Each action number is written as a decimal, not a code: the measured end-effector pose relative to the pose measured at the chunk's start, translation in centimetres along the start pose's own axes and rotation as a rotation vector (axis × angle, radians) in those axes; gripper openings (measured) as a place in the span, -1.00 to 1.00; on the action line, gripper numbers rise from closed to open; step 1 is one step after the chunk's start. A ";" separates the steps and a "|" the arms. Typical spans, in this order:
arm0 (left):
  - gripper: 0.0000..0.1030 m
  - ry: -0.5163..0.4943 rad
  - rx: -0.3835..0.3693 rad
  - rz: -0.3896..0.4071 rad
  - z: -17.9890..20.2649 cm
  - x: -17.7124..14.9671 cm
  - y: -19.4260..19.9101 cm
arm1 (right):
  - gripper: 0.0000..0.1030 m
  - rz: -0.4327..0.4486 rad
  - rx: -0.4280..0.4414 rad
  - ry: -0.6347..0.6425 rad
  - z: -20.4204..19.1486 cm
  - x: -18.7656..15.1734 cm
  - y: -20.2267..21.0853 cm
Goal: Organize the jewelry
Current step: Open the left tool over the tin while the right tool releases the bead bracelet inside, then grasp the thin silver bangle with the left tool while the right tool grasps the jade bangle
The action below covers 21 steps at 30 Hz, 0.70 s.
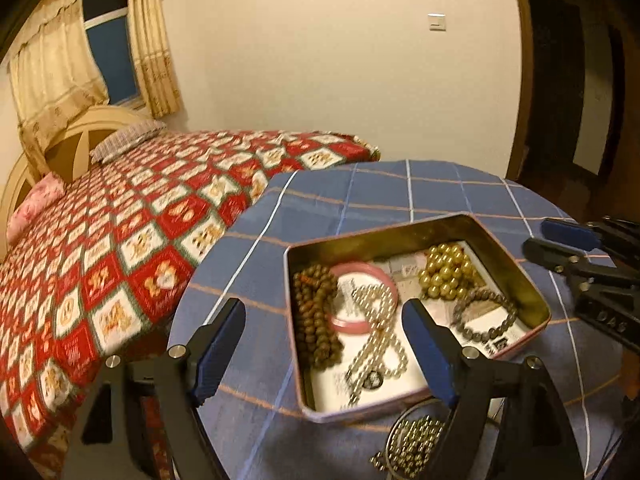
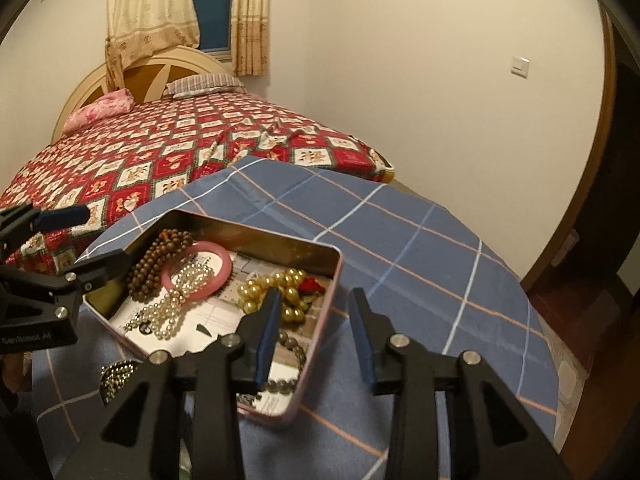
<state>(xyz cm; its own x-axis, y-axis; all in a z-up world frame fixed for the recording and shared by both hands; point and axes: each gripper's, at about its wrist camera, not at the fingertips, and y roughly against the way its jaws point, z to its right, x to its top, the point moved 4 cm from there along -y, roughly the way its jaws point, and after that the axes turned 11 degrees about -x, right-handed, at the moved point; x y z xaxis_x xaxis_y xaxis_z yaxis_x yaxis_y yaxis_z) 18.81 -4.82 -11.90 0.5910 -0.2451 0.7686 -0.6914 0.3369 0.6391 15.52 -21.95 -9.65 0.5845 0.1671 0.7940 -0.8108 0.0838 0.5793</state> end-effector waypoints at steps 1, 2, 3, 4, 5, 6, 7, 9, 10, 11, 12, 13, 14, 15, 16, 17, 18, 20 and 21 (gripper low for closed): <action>0.57 0.009 0.002 -0.003 -0.2 -0.3 0.1 | -0.26 0.000 -0.003 0.001 0.1 -0.2 0.2; 0.57 0.019 0.003 -0.004 -0.4 -0.8 0.4 | -0.23 -0.001 -0.005 0.002 0.2 -0.4 0.5; 0.57 0.028 0.007 -0.007 -0.5 -1.2 0.7 | -0.22 0.000 -0.006 0.001 0.3 -0.7 0.7; 0.57 0.034 0.011 -0.009 -0.5 -1.7 1.1 | -0.22 0.001 -0.007 -0.002 0.3 -0.8 1.0; 0.57 0.040 0.018 -0.010 -0.6 -2.1 1.4 | -0.22 0.000 -0.007 -0.008 0.3 -1.1 1.2; 0.57 0.048 0.028 -0.015 -0.6 -2.8 1.7 | -0.21 -0.003 -0.004 -0.016 0.4 -1.4 1.6; 0.57 0.049 0.034 -0.022 -0.6 -3.3 2.0 | -0.21 -0.006 0.000 -0.020 0.4 -1.7 1.8; 0.57 0.049 0.051 -0.042 -0.3 -4.9 2.6 | -0.21 -0.011 0.004 -0.019 0.2 -2.7 2.5; 0.57 0.046 0.057 -0.052 -0.1 -5.5 2.8 | -0.21 -0.016 0.007 -0.017 0.1 -3.1 2.8; 0.57 0.042 0.060 -0.061 0.1 -6.1 2.9 | -0.21 -0.023 0.013 -0.018 -0.1 -3.8 3.2; 0.57 0.041 0.060 -0.071 0.3 -6.8 3.2 | -0.21 -0.029 0.023 -0.017 -0.3 -4.4 3.5; 0.57 0.042 0.059 -0.074 0.4 -7.1 3.3 | -0.21 -0.033 0.027 -0.016 -0.5 -4.8 3.7; 0.57 0.048 0.055 -0.079 0.6 -7.6 3.4 | -0.21 -0.038 0.033 -0.013 -0.7 -5.5 4.1; 0.57 0.054 0.052 -0.083 0.7 -8.0 3.5 | -0.21 -0.045 0.041 -0.010 -1.0 -6.1 4.4; 0.57 0.056 0.052 -0.084 0.7 -8.2 3.6 | -0.21 -0.049 0.045 -0.008 -1.1 -6.5 4.6; 0.57 0.060 0.051 -0.087 0.8 -8.5 3.6 | -0.21 -0.050 0.046 -0.007 -1.2 -6.8 4.9; 0.57 0.063 0.045 -0.090 1.0 -8.7 3.6 | -0.21 -0.052 0.051 -0.005 -1.3 -7.1 5.2; 0.57 0.061 0.044 -0.097 1.3 -8.8 3.3 | -0.21 -0.053 0.062 0.001 -1.6 -7.5 5.6; 0.57 0.059 0.050 -0.102 1.5 -8.9 3.2 | -0.21 -0.051 0.065 0.008 -1.7 -7.6 5.8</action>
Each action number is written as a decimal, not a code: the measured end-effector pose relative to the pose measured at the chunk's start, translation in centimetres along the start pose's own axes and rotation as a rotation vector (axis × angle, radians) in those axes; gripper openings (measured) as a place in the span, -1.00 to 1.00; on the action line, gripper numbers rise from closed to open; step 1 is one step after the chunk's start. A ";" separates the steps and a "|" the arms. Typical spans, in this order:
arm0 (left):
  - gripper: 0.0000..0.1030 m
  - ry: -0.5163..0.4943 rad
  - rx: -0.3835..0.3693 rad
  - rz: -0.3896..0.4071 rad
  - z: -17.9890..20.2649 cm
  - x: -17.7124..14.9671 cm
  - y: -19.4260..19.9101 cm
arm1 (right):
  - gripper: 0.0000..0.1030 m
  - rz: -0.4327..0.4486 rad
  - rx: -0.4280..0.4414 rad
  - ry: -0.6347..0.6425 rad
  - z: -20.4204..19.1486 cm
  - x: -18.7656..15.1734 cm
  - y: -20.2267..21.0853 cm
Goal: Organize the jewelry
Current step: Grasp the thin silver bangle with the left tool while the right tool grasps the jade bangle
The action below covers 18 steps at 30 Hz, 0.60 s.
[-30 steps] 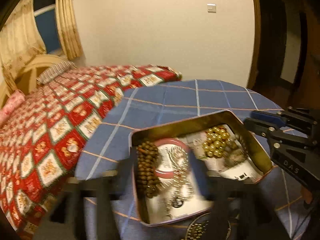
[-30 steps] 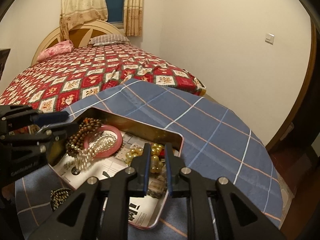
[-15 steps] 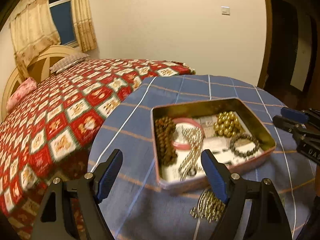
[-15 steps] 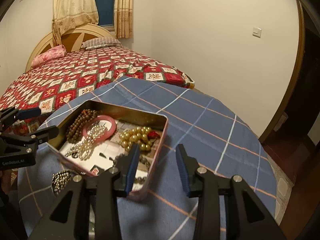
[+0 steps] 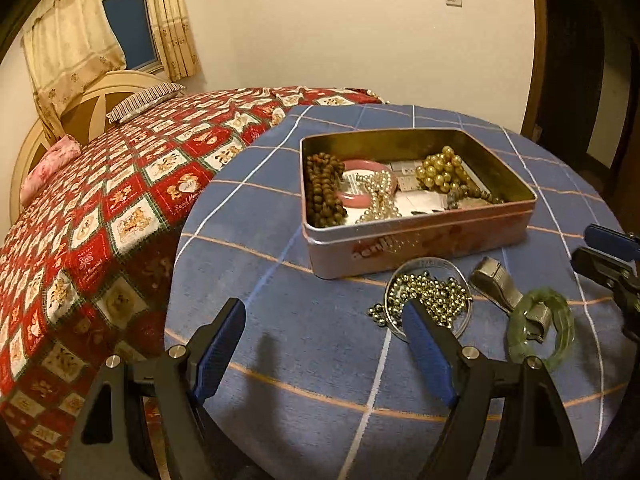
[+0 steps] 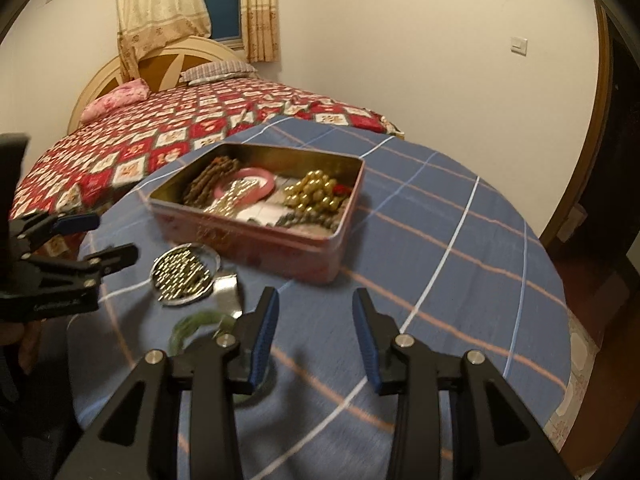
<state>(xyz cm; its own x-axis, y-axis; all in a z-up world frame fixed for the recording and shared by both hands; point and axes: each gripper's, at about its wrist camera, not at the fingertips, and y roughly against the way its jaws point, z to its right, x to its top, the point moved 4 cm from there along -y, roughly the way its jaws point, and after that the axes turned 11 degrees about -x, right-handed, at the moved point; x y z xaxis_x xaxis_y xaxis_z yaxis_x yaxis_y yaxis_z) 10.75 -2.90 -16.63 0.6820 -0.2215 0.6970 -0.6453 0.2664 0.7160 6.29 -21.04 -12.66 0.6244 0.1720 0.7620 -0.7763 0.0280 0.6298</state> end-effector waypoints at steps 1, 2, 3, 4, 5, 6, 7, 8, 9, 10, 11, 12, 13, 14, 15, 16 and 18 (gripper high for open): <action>0.57 0.000 0.001 -0.004 0.1 -0.1 -0.1 | -0.21 0.000 0.003 0.005 -0.2 -0.1 0.2; 0.57 -0.003 -0.001 -0.010 0.3 -0.2 -0.3 | -0.21 -0.001 0.008 0.009 -0.4 -0.2 0.2; 0.57 -0.005 0.000 -0.015 0.5 -0.2 -0.4 | -0.21 -0.003 0.012 0.014 -0.6 -0.3 0.3; 0.57 -0.007 0.004 -0.022 0.7 -0.4 -0.6 | -0.21 -0.004 0.013 0.019 -0.9 -0.5 0.3; 0.57 -0.008 0.004 -0.025 0.8 -0.5 -0.8 | -0.21 -0.005 0.014 0.023 -1.1 -0.6 0.2; 0.57 -0.009 0.004 -0.031 0.8 -0.6 -0.9 | -0.21 -0.007 0.018 0.025 -1.2 -0.7 0.1; 0.57 -0.014 0.007 -0.043 0.9 -0.7 -1.2 | -0.21 -0.009 0.022 0.027 -1.4 -0.9 0.1; 0.57 -0.021 0.020 -0.061 0.9 -1.0 -1.6 | -0.21 -0.011 0.025 0.029 -1.5 -1.1 0.0; 0.57 -0.013 0.020 -0.049 0.7 -1.0 -1.6 | -0.21 -0.012 0.026 0.032 -1.7 -1.2 0.0; 0.57 -0.006 0.021 -0.051 0.5 -1.1 -1.6 | -0.21 -0.012 0.028 0.035 -1.8 -1.3 0.0; 0.57 0.004 0.019 -0.050 0.2 -1.1 -1.5 | -0.21 -0.012 0.028 0.036 -1.8 -1.3 0.0; 0.57 0.010 0.039 -0.052 -0.1 -1.1 -1.5 | -0.21 -0.012 0.028 0.037 -1.8 -1.4 0.0; 0.57 0.008 0.057 -0.060 -0.3 -1.2 -1.5 | -0.21 -0.015 0.028 0.034 -1.7 -1.4 -0.1; 0.57 0.002 0.066 -0.077 -0.5 -1.4 -1.7 | -0.21 -0.017 0.029 0.031 -1.6 -1.5 -0.1; 0.57 0.002 0.065 -0.084 -0.6 -1.6 -1.7 | -0.21 -0.017 0.028 0.028 -1.5 -1.5 -0.1; 0.57 0.013 0.055 -0.076 -0.8 -1.8 -1.7 | -0.21 -0.018 0.027 0.026 -1.4 -1.6 -0.1; 0.57 0.048 0.041 -0.073 -1.2 -1.7 -1.4 | -0.21 -0.019 0.027 0.023 -1.3 -1.6 -0.2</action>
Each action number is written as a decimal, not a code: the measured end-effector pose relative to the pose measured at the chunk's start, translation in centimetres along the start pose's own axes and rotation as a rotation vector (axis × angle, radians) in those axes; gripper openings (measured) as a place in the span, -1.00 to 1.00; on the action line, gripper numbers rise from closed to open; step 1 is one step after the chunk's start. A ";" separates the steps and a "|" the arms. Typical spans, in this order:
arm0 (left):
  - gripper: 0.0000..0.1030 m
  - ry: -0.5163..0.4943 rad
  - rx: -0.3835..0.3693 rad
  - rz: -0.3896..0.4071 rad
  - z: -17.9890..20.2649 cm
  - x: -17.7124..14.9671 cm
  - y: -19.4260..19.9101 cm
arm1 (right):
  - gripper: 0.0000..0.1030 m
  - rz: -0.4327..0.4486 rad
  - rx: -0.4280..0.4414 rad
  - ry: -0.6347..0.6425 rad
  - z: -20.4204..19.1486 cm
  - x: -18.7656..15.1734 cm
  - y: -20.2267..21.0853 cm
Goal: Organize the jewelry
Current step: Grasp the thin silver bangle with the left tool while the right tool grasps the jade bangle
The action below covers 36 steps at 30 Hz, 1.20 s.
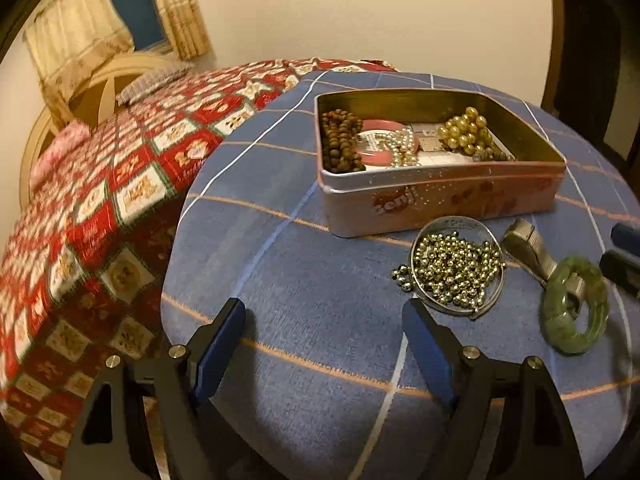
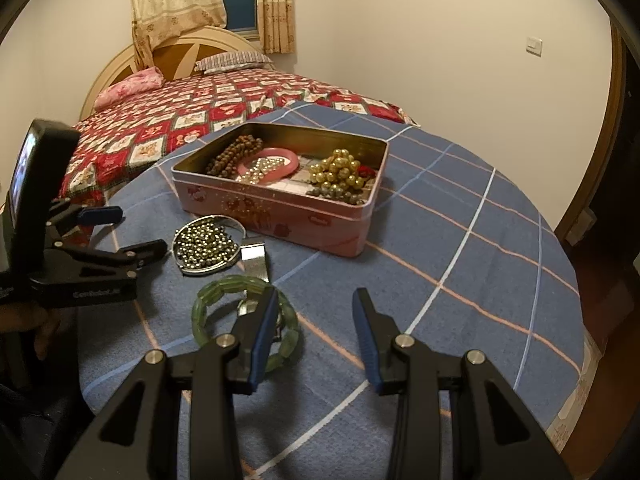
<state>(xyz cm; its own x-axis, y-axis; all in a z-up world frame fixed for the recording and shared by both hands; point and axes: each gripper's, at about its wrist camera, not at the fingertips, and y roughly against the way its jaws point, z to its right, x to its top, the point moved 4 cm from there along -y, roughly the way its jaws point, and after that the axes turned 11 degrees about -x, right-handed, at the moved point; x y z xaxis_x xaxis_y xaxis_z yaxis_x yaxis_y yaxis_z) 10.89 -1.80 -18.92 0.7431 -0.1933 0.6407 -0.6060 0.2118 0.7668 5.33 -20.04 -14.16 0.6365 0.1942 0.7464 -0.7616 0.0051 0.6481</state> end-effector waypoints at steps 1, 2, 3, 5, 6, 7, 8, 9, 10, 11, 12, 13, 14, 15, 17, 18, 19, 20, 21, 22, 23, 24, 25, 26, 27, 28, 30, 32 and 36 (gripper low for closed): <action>0.57 0.016 -0.019 0.023 0.0 0.3 0.4 | -0.21 0.000 -0.001 -0.002 0.0 0.0 0.0; 0.57 0.020 -0.022 0.032 0.1 0.5 0.7 | -0.21 0.001 -0.001 -0.002 0.0 0.0 0.0; 0.57 0.016 -0.020 0.036 0.3 0.8 0.8 | -0.20 0.001 -0.001 -0.002 0.0 0.0 0.0; 0.57 -0.002 -0.022 0.038 1.1 1.2 0.8 | -0.18 0.000 0.000 -0.002 0.0 0.0 0.0; 0.57 -0.013 -0.021 0.032 1.5 1.3 0.7 | -0.18 -0.001 0.002 0.000 0.0 0.0 0.0; 0.57 -0.031 -0.007 0.013 1.9 1.2 0.2 | -0.17 -0.001 0.002 0.002 -0.1 0.0 0.0; 0.57 -0.041 0.003 -0.004 2.1 1.0 -0.2 | -0.17 0.000 0.002 0.003 -0.1 0.0 0.1; 0.57 -0.043 0.000 0.006 2.1 0.9 -0.2 | -0.17 0.001 0.002 0.004 0.0 0.0 0.1; 0.57 -0.039 0.002 0.003 2.1 0.7 -0.2 | -0.17 0.003 0.001 0.004 0.0 0.0 0.1; 0.57 -0.030 0.005 0.001 1.8 0.7 -0.1 | -0.14 0.004 0.000 0.003 0.0 0.0 0.1; 0.57 -0.027 0.009 -0.001 1.6 0.7 0.0 | -0.11 0.006 -0.001 -0.001 0.1 0.0 0.1; 0.57 -0.030 0.023 -0.003 1.3 0.6 0.1 | -0.08 0.006 -0.002 -0.004 0.1 0.0 0.1; 0.57 -0.039 0.049 -0.022 1.0 0.4 -0.1 | -0.08 0.006 -0.001 -0.006 0.2 0.0 0.1; 0.58 -0.043 0.052 -0.025 0.7 0.2 -0.3 | -0.08 0.007 0.000 -0.006 0.2 0.0 0.1; 0.59 -0.003 0.022 -0.022 -0.1 0.0 -0.2 | -0.08 0.007 0.002 -0.006 0.2 0.0 0.1; 0.58 0.013 0.015 -0.025 -0.2 0.1 -0.2 | -0.08 0.008 0.003 -0.005 0.1 0.0 0.1; 0.58 0.015 0.009 -0.020 -0.1 0.3 -0.1 | -0.08 0.009 0.003 -0.004 0.0 0.0 0.1; 0.58 0.016 0.009 -0.015 0.0 0.4 0.0 | -0.08 0.009 0.002 -0.003 0.0 0.0 0.1; 0.58 0.018 0.004 -0.006 0.3 0.8 0.1 | -0.08 0.009 0.003 -0.003 0.0 0.0 0.1; 0.58 0.017 -0.004 -0.003 0.5 1.0 0.1 | -0.08 0.008 0.002 -0.004 -0.1 0.0 0.1; 0.58 0.014 -0.008 -0.002 0.8 1.3 0.1 | -0.08 0.007 0.002 -0.004 0.0 0.0 0.0; 0.58 0.009 -0.008 -0.001 1.0 1.6 -0.1 | -0.08 0.006 0.001 -0.005 0.0 -0.1 0.0; 0.58 0.000 -0.007 -0.003 1.2 1.7 -0.3 | -0.08 0.006 0.000 -0.005 0.0 -0.1 0.0; 0.58 -0.013 0.006 -0.018 1.4 1.8 -0.8 | -0.08 0.007 0.000 -0.005 0.0 -0.1 0.1; 0.59 -0.019 0.016 -0.038 1.5 1.7 -1.2 | -0.08 0.008 -0.001 -0.005 0.0 0.0 0.1; 0.59 -0.015 0.010 -0.037 1.4 1.6 -1.3 | -0.08 0.011 -0.001 -0.005 0.0 0.0 0.1; 0.59 -0.030 0.020 -0.045 1.5 1.3 -1.4 | -0.06 0.015 -0.003 -0.006 0.1 0.0 0.2; 0.59 -0.049 0.027 -0.044 1.4 1.1 -1.1 | 0.00 0.015 -0.003 -0.009 0.1 0.0 0.1; 0.58 -0.032 0.033 -0.039 0.2 0.6 -0.6 | -0.01 0.020 0.002 0.003 -0.1 0.0 0.3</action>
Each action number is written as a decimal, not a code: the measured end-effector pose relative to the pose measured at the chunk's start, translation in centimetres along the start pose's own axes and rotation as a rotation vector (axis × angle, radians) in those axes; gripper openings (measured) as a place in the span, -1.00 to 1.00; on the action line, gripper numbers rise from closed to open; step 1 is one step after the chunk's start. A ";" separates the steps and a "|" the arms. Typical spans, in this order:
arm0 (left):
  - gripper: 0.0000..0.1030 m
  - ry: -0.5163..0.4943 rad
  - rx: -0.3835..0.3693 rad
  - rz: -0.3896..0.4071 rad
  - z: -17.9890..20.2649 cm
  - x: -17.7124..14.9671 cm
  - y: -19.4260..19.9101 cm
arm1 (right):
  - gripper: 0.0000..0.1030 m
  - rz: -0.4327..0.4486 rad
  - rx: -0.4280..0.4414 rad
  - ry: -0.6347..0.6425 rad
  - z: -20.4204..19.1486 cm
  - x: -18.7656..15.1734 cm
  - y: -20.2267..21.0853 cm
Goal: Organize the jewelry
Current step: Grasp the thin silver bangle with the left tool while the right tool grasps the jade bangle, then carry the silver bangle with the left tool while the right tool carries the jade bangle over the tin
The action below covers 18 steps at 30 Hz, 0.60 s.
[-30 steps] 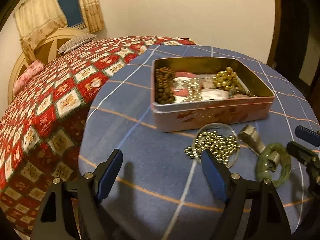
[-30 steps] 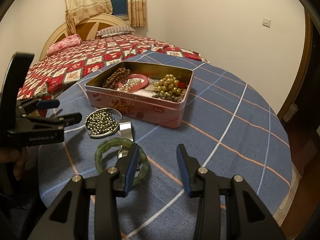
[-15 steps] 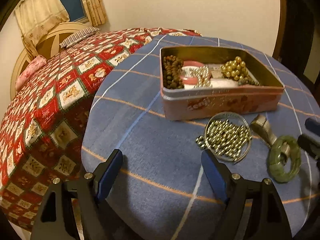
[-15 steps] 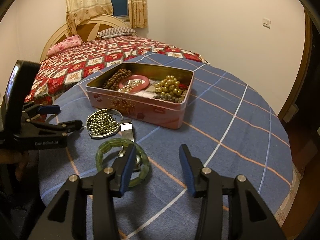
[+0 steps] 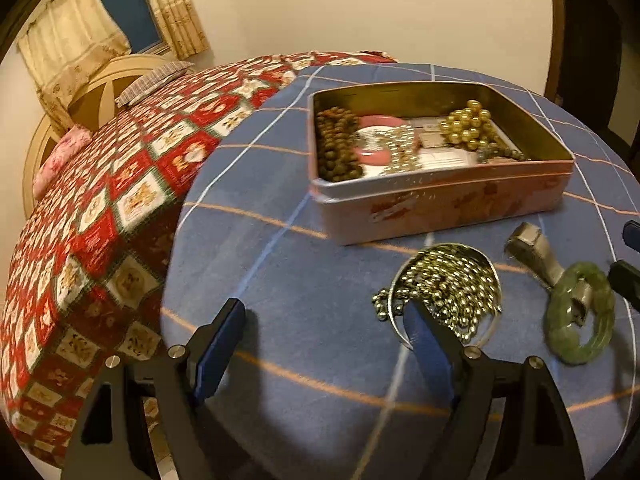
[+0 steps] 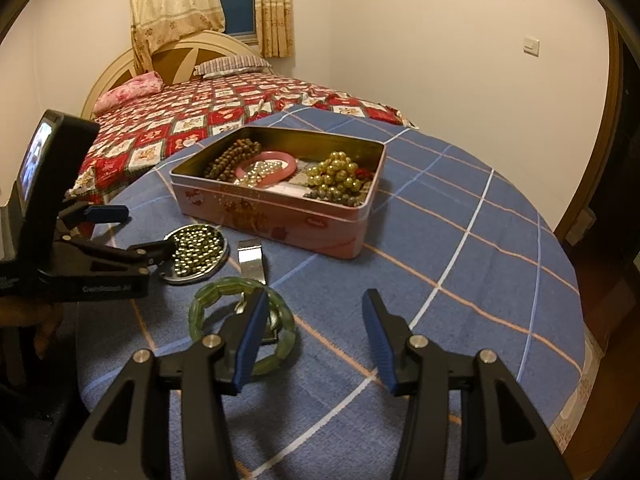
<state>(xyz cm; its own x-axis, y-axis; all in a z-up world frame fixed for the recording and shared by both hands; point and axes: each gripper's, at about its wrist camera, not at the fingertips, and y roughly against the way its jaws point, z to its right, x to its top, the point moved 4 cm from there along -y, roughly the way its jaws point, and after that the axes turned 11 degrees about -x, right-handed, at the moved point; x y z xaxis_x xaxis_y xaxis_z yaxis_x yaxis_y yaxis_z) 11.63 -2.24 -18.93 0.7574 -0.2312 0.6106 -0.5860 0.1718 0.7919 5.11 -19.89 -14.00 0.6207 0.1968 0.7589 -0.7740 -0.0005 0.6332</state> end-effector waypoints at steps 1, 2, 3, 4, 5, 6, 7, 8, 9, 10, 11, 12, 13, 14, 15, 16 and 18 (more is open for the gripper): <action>0.48 0.009 -0.018 0.006 -0.2 -0.2 0.1 | -0.01 0.000 0.004 0.004 -0.1 0.0 0.0; 0.40 0.011 -0.045 0.008 0.0 -0.3 0.1 | -0.01 -0.003 0.010 0.006 -0.1 0.0 -0.1; 0.28 -0.014 -0.043 0.011 0.4 -0.2 0.2 | -0.01 -0.008 0.019 0.005 -0.2 -0.1 -0.2; 0.15 -0.039 -0.044 0.014 1.0 -0.2 0.2 | -0.06 -0.014 0.024 0.007 -0.4 -0.2 -0.3; 0.09 -0.061 -0.038 0.015 1.4 -0.1 0.2 | -0.15 -0.022 0.028 0.013 -0.6 -0.3 -0.5; -0.08 -0.075 -0.048 0.016 1.8 -0.1 0.2 | -0.19 -0.028 0.032 0.023 -0.8 -0.5 -0.7; -0.15 -0.085 -0.040 0.017 2.0 -0.1 0.3 | -0.27 -0.033 0.036 0.033 -1.0 -0.6 -0.7; -0.22 -0.089 -0.033 0.019 2.0 -0.1 0.3 | -0.34 -0.037 0.039 0.041 -1.2 -0.7 -0.8; -0.57 -0.092 -0.037 0.021 2.1 -0.2 0.3 | -0.38 -0.041 0.043 0.049 -1.4 -0.8 -0.8; -0.82 -0.082 -0.068 0.004 2.3 -0.3 0.2 | -0.46 -0.043 0.048 0.052 -1.5 -1.0 -0.9; -0.84 -0.083 -0.067 0.008 2.4 -0.4 0.3 | -0.51 -0.047 0.052 0.056 -1.6 -1.0 -0.9; -0.87 -0.101 -0.068 0.012 2.6 -0.5 0.4 | -0.53 -0.051 0.056 0.059 -1.6 -1.2 -1.0; -0.93 -0.108 -0.075 0.016 2.7 -0.5 0.5 | -0.57 -0.052 0.060 0.060 -1.7 -1.2 -1.0; -0.94 -0.097 -0.094 0.017 2.7 -0.5 0.7 | -0.62 -0.053 0.068 0.060 -1.7 -1.2 -1.0; -0.96 -0.079 -0.105 0.022 2.5 -0.4 0.9 | -0.65 -0.054 0.074 0.060 -1.8 -1.2 -1.0; -0.97 -0.068 -0.113 0.031 2.3 -0.3 1.2 | -0.70 -0.054 0.078 0.058 -1.8 -1.3 -1.0; -0.97 -0.055 -0.141 0.067 2.0 0.2 2.3 | -0.77 -0.052 0.082 0.052 -1.6 -1.3 -0.9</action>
<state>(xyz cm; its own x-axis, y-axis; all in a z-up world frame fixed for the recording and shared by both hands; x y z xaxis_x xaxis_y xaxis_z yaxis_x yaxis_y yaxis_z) 9.83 -3.81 -16.97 0.6986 -0.2663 0.6641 -0.5858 0.3200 0.7446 4.84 -18.58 -15.81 0.6511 0.2489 0.7170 -0.7266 -0.0684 0.6836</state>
